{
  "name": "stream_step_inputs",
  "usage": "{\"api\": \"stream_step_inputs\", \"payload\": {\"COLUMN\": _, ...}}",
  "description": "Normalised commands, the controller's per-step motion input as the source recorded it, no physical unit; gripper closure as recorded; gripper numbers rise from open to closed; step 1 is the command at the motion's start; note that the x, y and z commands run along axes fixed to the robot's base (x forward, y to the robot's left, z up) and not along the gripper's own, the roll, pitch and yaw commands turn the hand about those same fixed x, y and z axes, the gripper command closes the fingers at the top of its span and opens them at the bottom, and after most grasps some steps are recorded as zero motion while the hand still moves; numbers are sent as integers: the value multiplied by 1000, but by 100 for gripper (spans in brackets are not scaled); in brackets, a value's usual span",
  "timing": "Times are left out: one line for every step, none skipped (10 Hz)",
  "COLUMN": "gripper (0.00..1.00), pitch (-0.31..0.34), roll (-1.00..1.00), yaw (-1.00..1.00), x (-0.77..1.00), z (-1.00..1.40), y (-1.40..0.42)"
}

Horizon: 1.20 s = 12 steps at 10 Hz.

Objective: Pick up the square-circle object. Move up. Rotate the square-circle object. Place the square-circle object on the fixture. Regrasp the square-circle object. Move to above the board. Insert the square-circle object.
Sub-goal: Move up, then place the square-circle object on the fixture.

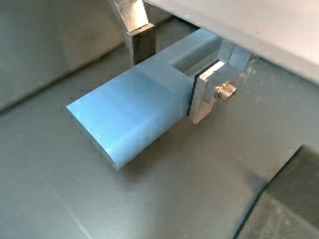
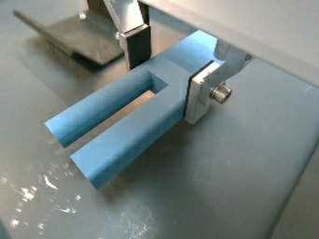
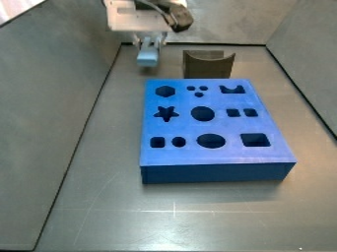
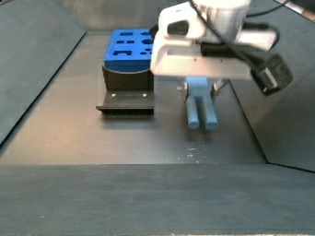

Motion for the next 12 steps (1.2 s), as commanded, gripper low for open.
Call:
{"api": "stream_step_inputs", "payload": {"gripper": 100, "pitch": 65, "roll": 39, "yaw": -7, "x": -12, "z": 266, "y": 3}}
{"api": "stream_step_inputs", "payload": {"gripper": 100, "pitch": 0, "roll": 0, "yaw": 0, "x": 0, "z": 1000, "y": 0}}
{"api": "stream_step_inputs", "payload": {"gripper": 100, "pitch": 6, "roll": 12, "yaw": -2, "x": 0, "z": 1000, "y": -2}}
{"api": "stream_step_inputs", "payload": {"gripper": 100, "pitch": 21, "roll": 14, "yaw": -2, "x": -6, "z": 1000, "y": -1}}
{"api": "stream_step_inputs", "payload": {"gripper": 100, "pitch": 37, "roll": 26, "yaw": -5, "x": -9, "z": 1000, "y": 3}}
{"api": "stream_step_inputs", "payload": {"gripper": 100, "pitch": 49, "roll": 38, "yaw": -9, "x": -10, "z": 1000, "y": 4}}
{"api": "stream_step_inputs", "payload": {"gripper": 100, "pitch": 58, "roll": 58, "yaw": -13, "x": -18, "z": 1000, "y": 6}}
{"api": "stream_step_inputs", "payload": {"gripper": 100, "pitch": 61, "roll": 67, "yaw": -13, "x": -21, "z": 1000, "y": 7}}
{"api": "stream_step_inputs", "payload": {"gripper": 100, "pitch": 67, "roll": 85, "yaw": -13, "x": -25, "z": 1000, "y": 6}}
{"api": "stream_step_inputs", "payload": {"gripper": 100, "pitch": 74, "roll": 99, "yaw": -12, "x": -29, "z": 1000, "y": 10}}
{"api": "stream_step_inputs", "payload": {"gripper": 100, "pitch": 82, "roll": 112, "yaw": -5, "x": -24, "z": 835, "y": 8}}
{"api": "stream_step_inputs", "payload": {"gripper": 100, "pitch": 89, "roll": 120, "yaw": 4, "x": -17, "z": 690, "y": 5}}
